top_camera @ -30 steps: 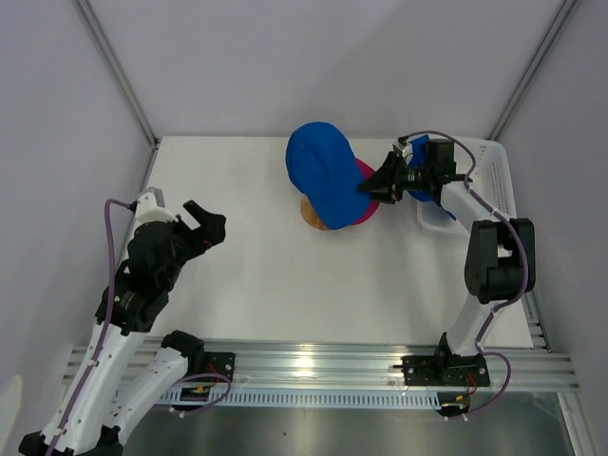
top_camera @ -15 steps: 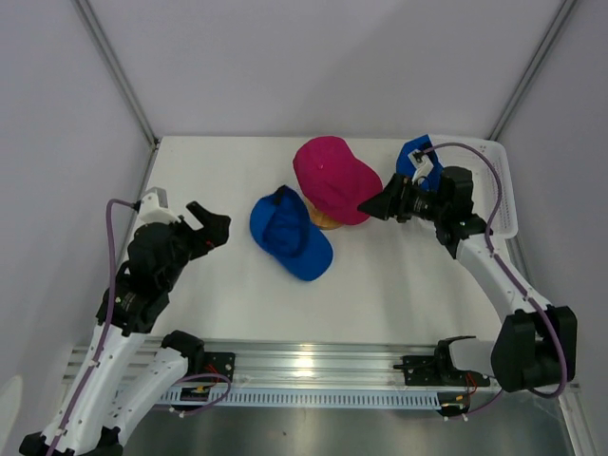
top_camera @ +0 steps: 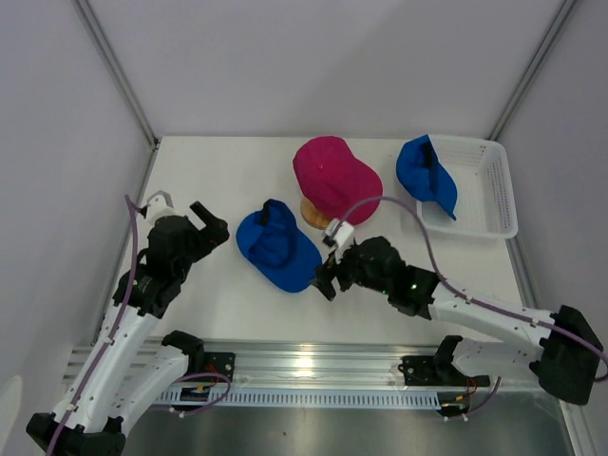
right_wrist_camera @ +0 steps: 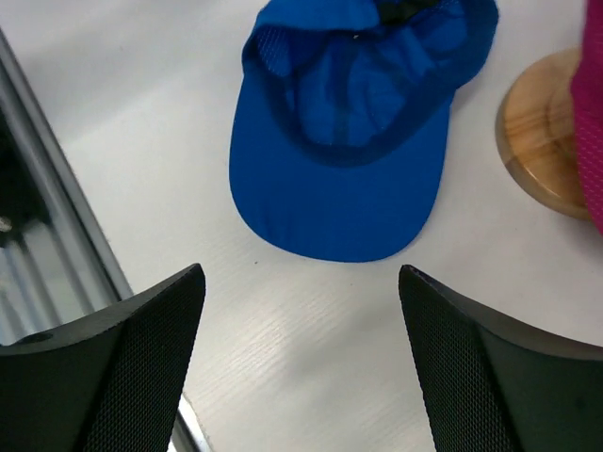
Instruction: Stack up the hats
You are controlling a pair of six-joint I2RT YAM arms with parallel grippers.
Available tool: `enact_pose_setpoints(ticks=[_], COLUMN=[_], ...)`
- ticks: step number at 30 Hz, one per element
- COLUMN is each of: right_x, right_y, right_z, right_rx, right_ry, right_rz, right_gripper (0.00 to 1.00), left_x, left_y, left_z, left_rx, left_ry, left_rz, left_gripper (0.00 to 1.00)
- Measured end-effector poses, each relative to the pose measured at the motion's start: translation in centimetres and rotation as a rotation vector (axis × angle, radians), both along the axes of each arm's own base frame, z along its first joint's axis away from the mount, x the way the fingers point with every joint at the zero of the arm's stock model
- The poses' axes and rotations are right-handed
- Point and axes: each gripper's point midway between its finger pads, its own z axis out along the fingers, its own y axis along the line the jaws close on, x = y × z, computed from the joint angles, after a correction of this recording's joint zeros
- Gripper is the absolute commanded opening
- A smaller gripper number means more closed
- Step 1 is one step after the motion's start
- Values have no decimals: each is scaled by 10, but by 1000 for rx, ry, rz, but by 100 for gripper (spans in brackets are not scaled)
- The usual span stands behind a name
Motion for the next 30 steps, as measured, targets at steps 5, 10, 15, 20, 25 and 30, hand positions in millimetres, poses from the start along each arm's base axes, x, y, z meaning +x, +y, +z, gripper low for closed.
enact_pose_setpoints(ticks=[5, 10, 15, 20, 25, 30], right_x=[-30, -50, -51, -33, -12, 7], right_y=[46, 81, 93, 102, 108, 97], right_z=[-48, -100, -136, -122, -125, -139], right_rx=[-245, -495, -642, -603, -606, -663], right_ry=[-142, -299, -418, -491, -546, -566], right_rz=[86, 148, 142, 61, -1, -52], right_gripper=[82, 82, 83, 75, 70, 60], left_x=[-1, -7, -15, -19, -22, -23], left_y=[23, 35, 32, 30, 30, 31], left_z=[-17, -27, -25, -17, -18, -18], left_rx=[-32, -80, -112, -124, -121, -115], left_ry=[51, 70, 41, 5, -3, -11], left_rz=[120, 167, 140, 121, 117, 113], left_gripper=[99, 100, 100, 100, 100, 99])
